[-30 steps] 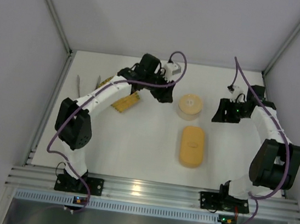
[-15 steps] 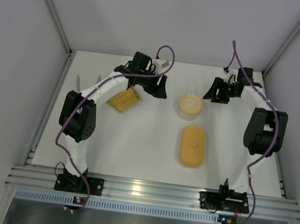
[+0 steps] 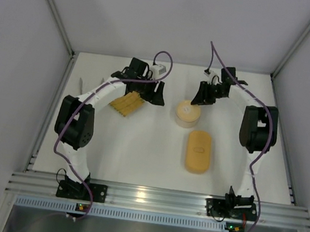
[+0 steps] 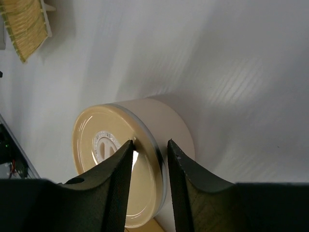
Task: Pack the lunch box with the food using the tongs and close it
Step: Move the packing box to the center of the board.
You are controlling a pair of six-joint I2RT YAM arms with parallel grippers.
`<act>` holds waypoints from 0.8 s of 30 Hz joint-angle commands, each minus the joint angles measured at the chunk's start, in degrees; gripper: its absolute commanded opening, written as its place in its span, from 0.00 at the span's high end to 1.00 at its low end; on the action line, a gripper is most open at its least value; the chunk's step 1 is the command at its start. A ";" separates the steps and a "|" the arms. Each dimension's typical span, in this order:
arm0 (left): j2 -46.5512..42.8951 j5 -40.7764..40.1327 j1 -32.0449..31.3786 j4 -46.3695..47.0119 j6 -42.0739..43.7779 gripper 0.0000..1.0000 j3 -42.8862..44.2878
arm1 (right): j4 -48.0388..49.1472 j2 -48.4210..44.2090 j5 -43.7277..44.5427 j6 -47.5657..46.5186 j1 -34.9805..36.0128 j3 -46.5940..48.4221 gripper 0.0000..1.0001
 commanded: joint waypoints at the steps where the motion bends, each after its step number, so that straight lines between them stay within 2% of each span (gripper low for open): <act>1: -3.85 0.24 1.18 1.94 0.82 0.37 -0.43 | -4.98 2.43 0.30 -5.16 1.85 1.41 0.67; 6: -4.29 1.39 3.03 2.03 0.47 0.37 -1.57 | -9.56 2.00 -2.95 -10.09 4.31 1.15 0.69; 16: -6.14 1.56 5.05 2.99 0.46 0.37 -4.73 | -10.18 1.38 -4.62 -10.62 9.67 -1.22 0.72; 24: -6.84 3.49 7.60 2.55 0.82 0.36 -6.14 | -14.92 -1.69 -4.01 -19.66 12.14 -5.53 0.73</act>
